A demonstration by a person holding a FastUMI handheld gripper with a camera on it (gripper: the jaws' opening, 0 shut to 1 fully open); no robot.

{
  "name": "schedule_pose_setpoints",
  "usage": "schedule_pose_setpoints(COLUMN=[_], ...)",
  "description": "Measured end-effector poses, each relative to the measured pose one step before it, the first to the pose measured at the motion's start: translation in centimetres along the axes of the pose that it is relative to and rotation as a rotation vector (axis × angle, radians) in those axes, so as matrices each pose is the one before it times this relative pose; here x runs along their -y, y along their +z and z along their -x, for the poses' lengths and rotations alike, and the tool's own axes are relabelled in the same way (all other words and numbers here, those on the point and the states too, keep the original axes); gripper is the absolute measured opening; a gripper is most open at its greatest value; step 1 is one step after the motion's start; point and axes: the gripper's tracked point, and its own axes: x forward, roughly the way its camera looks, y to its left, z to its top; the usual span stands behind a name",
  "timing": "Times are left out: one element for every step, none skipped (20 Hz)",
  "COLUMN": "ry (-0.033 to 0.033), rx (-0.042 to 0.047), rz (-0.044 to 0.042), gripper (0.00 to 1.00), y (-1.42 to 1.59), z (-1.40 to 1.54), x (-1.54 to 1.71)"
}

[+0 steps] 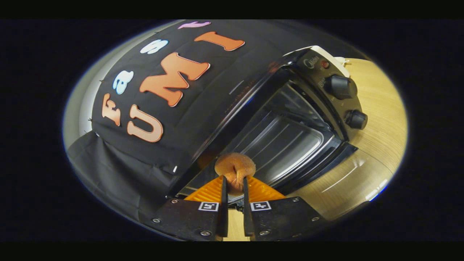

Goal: Open the toaster oven, put the food inside, and close the toaster oven door.

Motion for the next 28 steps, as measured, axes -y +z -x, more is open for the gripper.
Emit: schedule_pose_setpoints(ry=[-0.01388,-0.00742,-0.00304,0.00539,-0.00526,-0.00974,-0.00193,-0.00752,-0.00565,-0.01233,-0.00075,-0.0015,-0.00331,-0.0002,-0.00802,-0.00163,-0.01001,-0.00057,-0.008,-0.01506,-0.00327,-0.00629,0.00087,-0.00658,0.00005,-0.00527,-0.002,0.00045], rx=[0.01278,0.00631,0.00579,0.01243,0.01007,0.01679,0.01038,-0.00144,-0.0033,-0.00007,0.00336,0.00276,-0.00519,-0.00218,-0.00617,-0.00406,-0.00456,-0.00023,0.00859,0.00397,0.00315,-0.00646,-0.0065,-0.0164,-0.01404,-0.01491,-0.01274,-0.01948], rz=[0.0102,0.01007,0.01036,0.01612,0.01118,0.01054,0.01231,0.01014,0.01382,0.01897,0.02054,0.01993,0.0221,0.01174,0.00284,0.00439,0.00383,0.00816,0.01223,0.01879,0.01904,0.0219,0.023,0.02277,0.02582,0.02708,0.03291,0.03394], gripper=[0.17,0.18,0.22,0.25,0.31,0.37,0.39,0.44,0.49,0.57,0.62,0.69,0.73,0.81,0.83,0.83,0.83,0.83,0.84,0.84,0.84,0.84,0.84,0.84,0.84,0.85,0.86,0.86], y=[0.251,0.003,0.07,0.152,0.227,0.244,0.215,-0.052,-0.093,-0.084,0.073,0.008,-0.089,-0.209,0.001,-0.156,-0.13,0.057,0.295,0.142,0.113,-0.202,-0.154,-0.466,-0.45,-0.588,-0.643,-0.845], z=[-0.369,-0.235,-0.222,0.117,-0.022,0.082,-0.011,0.029,-0.138,-0.114,-0.147,0.232,-0.168,0.131,0.085,0.314,0.267,0.553,0.561,0.715,0.717,0.856,0.757,0.871,0.681,0.829,0.712,0.857], x=[0.265,0.011,0.065,-0.164,0.147,0.059,0.0,0.056,0.131,0.196,0.04,-0.134,0.043,-0.062,0.153,-0.009,0.224,0.102,0.227,0.427,0.245,0.149,0.135,0.228,0.134,0.114,0.155,0.014])
